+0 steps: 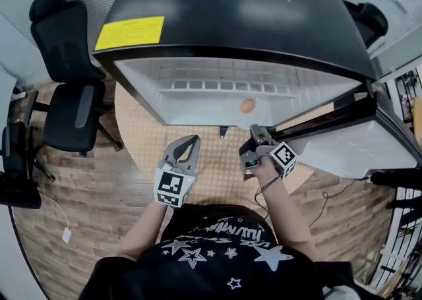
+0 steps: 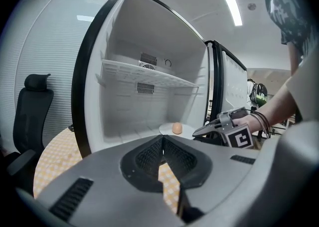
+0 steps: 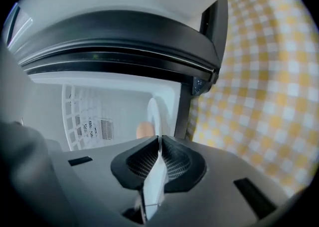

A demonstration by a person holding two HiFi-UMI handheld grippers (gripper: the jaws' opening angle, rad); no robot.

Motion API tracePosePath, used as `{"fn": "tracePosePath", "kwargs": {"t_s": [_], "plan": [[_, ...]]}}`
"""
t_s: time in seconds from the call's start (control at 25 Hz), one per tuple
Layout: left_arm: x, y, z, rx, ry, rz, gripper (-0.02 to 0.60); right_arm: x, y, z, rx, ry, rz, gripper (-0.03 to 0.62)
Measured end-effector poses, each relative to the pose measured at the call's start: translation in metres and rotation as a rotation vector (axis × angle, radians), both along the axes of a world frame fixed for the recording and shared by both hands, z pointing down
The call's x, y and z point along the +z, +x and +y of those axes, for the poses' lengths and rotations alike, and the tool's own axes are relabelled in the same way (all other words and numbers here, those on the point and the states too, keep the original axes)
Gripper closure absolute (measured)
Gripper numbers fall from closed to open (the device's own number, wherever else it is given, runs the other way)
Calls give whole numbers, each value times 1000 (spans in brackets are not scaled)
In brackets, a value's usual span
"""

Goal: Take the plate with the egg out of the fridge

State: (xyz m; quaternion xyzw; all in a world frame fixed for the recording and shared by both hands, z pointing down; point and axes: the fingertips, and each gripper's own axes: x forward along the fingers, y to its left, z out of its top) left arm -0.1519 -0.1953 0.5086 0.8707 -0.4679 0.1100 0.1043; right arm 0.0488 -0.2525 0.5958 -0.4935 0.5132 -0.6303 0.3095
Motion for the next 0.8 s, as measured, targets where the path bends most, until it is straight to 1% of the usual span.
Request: {"fn": "tracePosePath", "kwargs": {"t_s": [0.12,0.24,0.52,0.6,0.64,0.68,0.8], "plan": [[0,4,3,8,-1,-2,574,-1,-2,13,-10,-1,-12,554],[1,8,7,17,-4,-3,574,-3,-3,23,-19,25,-15,553],[-1,16,10,44,2,-8,574,2,2,13,-24,54,2,544],[0,16,11,45,-1,-9,574,-1,0,11,-34,69,-6,523],[0,15,11,45,-1,-10,574,-3,-2,12,-36,79,-17,479],[1,15,12,44,-2,-10,574,-6,-4,13,-36,88,-30,450],[2,13,12,44,-4,-13,574,-8,-8,12,-35,103,-50,443]]}}
